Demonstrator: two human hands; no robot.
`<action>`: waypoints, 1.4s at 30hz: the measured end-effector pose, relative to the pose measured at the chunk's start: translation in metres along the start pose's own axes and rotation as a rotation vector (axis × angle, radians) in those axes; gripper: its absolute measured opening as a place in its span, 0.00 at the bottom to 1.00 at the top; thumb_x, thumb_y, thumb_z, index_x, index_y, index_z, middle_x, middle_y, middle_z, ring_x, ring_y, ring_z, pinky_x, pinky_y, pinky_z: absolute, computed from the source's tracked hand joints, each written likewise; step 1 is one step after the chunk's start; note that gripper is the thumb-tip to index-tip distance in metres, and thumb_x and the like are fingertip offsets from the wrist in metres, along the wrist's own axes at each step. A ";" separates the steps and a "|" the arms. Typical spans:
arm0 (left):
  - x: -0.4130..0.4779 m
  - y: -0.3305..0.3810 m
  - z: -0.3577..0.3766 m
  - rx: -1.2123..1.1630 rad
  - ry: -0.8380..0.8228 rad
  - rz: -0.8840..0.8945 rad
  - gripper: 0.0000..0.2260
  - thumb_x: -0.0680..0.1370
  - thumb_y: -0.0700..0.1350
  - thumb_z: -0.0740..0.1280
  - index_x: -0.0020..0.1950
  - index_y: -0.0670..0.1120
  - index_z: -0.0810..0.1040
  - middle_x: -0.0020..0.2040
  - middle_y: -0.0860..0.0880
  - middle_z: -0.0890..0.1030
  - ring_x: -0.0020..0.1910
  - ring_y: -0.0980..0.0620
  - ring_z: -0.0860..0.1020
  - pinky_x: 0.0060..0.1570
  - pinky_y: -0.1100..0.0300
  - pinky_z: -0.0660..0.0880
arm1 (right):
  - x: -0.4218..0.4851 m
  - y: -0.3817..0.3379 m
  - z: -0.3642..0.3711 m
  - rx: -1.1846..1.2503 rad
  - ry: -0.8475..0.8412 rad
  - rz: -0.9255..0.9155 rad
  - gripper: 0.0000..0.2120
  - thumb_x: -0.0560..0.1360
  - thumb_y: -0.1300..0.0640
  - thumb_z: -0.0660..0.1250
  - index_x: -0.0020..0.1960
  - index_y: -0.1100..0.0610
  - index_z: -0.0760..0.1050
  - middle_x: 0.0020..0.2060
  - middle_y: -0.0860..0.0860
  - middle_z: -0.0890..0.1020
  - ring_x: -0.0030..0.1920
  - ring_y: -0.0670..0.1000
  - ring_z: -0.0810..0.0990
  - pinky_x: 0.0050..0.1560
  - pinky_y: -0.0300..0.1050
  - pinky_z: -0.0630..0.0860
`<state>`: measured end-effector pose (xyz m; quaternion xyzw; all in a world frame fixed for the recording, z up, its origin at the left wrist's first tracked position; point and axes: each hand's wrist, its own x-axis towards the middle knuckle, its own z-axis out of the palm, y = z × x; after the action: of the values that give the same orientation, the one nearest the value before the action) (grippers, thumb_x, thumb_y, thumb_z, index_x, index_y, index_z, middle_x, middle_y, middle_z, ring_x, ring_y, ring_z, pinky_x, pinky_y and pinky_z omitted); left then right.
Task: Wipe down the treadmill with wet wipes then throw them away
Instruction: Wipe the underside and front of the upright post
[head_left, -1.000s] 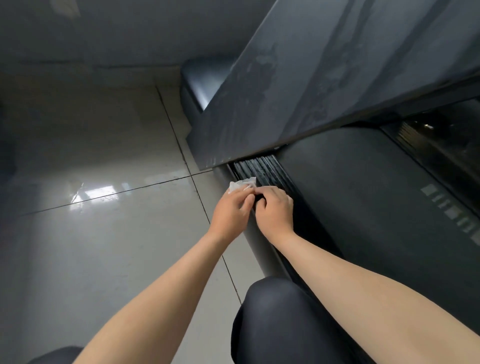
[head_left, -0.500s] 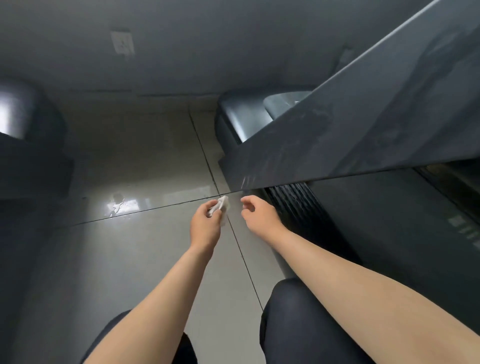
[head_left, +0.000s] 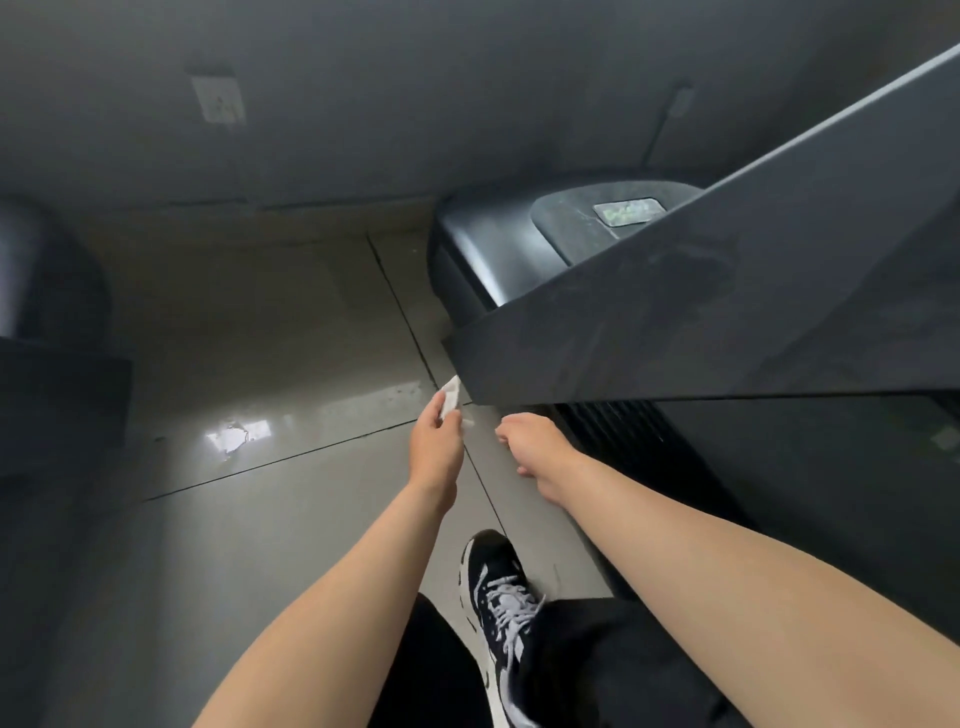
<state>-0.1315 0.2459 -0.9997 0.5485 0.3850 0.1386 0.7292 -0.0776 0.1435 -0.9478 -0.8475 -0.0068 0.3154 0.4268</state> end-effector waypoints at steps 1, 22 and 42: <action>0.007 -0.004 0.002 -0.004 -0.004 -0.011 0.23 0.82 0.44 0.59 0.78 0.52 0.68 0.73 0.55 0.73 0.70 0.51 0.73 0.72 0.50 0.70 | 0.010 0.005 0.004 0.017 0.003 0.008 0.14 0.75 0.63 0.59 0.34 0.51 0.61 0.34 0.48 0.62 0.37 0.51 0.60 0.39 0.45 0.59; 0.194 -0.011 0.064 -0.067 -0.103 0.007 0.21 0.86 0.50 0.54 0.81 0.57 0.61 0.79 0.56 0.63 0.75 0.56 0.63 0.75 0.58 0.59 | 0.154 0.022 0.072 0.455 0.233 0.209 0.15 0.80 0.43 0.65 0.46 0.53 0.81 0.44 0.47 0.86 0.44 0.44 0.85 0.54 0.48 0.80; 0.230 -0.035 0.061 -0.061 -0.168 -0.044 0.23 0.86 0.57 0.48 0.82 0.62 0.51 0.78 0.60 0.61 0.74 0.59 0.60 0.75 0.56 0.57 | 0.172 0.022 0.069 0.438 0.100 0.289 0.11 0.81 0.55 0.60 0.42 0.53 0.76 0.48 0.50 0.83 0.46 0.48 0.80 0.40 0.39 0.72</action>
<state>0.0572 0.3341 -1.1193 0.5271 0.3303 0.0876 0.7781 0.0172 0.2269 -1.0847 -0.7418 0.2037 0.3248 0.5503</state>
